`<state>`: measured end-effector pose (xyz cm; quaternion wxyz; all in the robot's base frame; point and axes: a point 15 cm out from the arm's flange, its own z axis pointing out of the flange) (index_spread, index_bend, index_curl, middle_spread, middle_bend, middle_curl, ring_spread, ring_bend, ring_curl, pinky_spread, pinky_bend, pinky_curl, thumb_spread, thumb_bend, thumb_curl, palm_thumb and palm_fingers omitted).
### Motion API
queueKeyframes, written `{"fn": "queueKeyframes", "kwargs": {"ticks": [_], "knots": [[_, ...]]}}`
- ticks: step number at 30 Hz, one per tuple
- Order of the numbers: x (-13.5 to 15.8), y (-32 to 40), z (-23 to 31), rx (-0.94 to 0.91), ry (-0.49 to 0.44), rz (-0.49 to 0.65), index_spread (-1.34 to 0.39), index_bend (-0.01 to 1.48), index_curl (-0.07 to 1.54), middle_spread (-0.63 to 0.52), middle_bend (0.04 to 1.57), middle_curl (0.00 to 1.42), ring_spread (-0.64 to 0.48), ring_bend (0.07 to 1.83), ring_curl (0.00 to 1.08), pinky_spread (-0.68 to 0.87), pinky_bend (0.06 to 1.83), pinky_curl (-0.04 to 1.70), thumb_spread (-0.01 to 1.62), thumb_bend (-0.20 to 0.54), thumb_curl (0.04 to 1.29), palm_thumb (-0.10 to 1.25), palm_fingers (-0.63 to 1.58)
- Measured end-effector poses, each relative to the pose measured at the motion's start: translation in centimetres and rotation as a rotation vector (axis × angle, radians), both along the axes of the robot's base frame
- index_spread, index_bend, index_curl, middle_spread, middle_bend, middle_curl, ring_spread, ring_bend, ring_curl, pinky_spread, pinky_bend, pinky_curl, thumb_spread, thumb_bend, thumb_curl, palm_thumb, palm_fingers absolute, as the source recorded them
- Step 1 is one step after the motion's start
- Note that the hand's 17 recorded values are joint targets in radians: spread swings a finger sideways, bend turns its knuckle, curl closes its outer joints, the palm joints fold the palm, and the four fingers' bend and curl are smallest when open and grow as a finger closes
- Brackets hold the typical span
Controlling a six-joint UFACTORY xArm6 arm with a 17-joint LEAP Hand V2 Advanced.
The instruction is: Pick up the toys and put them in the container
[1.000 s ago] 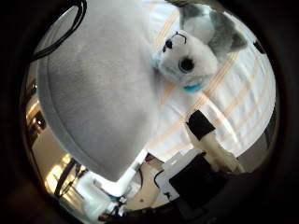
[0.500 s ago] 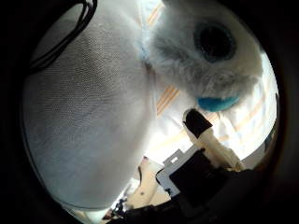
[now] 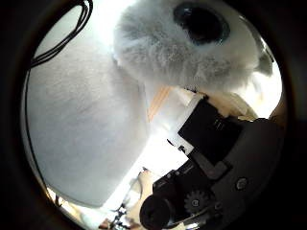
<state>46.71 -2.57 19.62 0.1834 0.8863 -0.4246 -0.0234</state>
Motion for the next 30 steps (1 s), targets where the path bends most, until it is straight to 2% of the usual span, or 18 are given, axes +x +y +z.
{"fn": "queueKeyframes", "kwargs": {"ticks": [4,10,15,18,22,24,28,30], "knots": [[-0.9,-1.4,4.7,0.002,-0.063,-0.035,-0.68,0.32,-0.01,-0.24,1.0,0.85,-0.05,1.23,0.79,0.36,1.0,0.91,1.09,0.003,0.49,1.01,1.06],[-5.4,-1.7,12.0,0.048,-0.076,-0.077,-0.83,0.46,-0.02,-0.25,1.07,0.96,-0.09,1.27,0.84,0.32,1.1,1.05,1.14,-0.013,0.55,1.02,0.99],[-8.9,1.1,18.7,0.171,-0.124,-0.073,-0.94,0.58,-0.01,-0.26,1.09,1.02,-0.11,1.29,0.87,0.29,1.15,1.12,1.15,-0.016,0.59,1.0,0.95],[-10.5,5.8,22.2,0.271,-0.15,-0.013,-0.97,0.62,-0.01,-0.26,1.1,1.04,-0.12,1.3,0.88,0.28,1.17,1.14,1.15,-0.015,0.6,1.0,0.94],[-12.2,13.7,22.5,0.383,-0.114,0.019,-1.0,0.66,-0.01,-0.26,1.11,1.06,-0.12,1.31,0.89,0.27,1.18,1.16,1.15,-0.016,0.61,0.99,0.92],[-13.0,19.0,20.1,0.37,-0.047,0.059,-1.02,0.69,-0.01,-0.26,1.12,1.07,-0.13,1.31,0.89,0.27,1.19,1.17,1.15,-0.019,0.62,0.98,0.91],[-10.8,21.1,18.0,0.37,-0.078,0.013,-1.04,0.73,-0.01,-0.26,1.1,1.09,-0.13,1.33,0.9,0.26,1.19,1.19,1.17,-0.032,0.61,0.92,0.86],[-10.7,21.3,15.7,0.343,-0.021,-0.006,-0.99,0.8,0.02,-0.25,1.06,1.07,-0.1,1.29,0.87,0.26,1.14,1.17,1.18,-0.04,0.6,0.88,0.89]]}}
